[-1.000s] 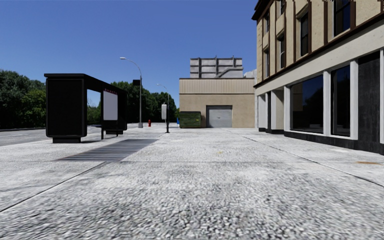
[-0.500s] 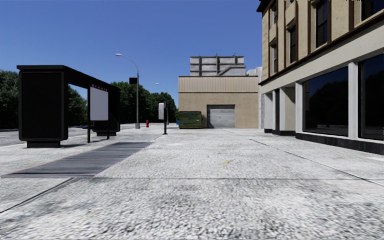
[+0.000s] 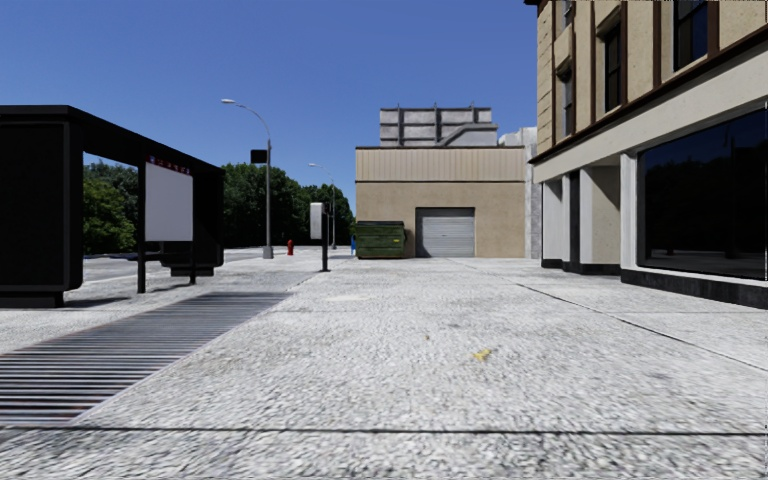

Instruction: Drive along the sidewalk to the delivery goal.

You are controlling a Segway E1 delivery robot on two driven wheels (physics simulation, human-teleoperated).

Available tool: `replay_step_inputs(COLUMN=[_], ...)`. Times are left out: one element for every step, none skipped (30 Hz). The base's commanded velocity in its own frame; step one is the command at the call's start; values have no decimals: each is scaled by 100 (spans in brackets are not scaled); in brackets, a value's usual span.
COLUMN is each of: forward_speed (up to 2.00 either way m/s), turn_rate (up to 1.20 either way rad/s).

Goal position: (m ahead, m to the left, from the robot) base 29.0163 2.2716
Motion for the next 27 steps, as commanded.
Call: replay_step_inputs(forward_speed=[200,200,200,200,200,200,200,200,200,200,200,200,200,200,200,200,200,200,200,200,200,200,200,200,200,200,200], turn_rate=[0,0,0,0,0,0,0,0,0,0,0,0,0,0,0,0,0,0,0,0,0,0,0,0,0,0,0])
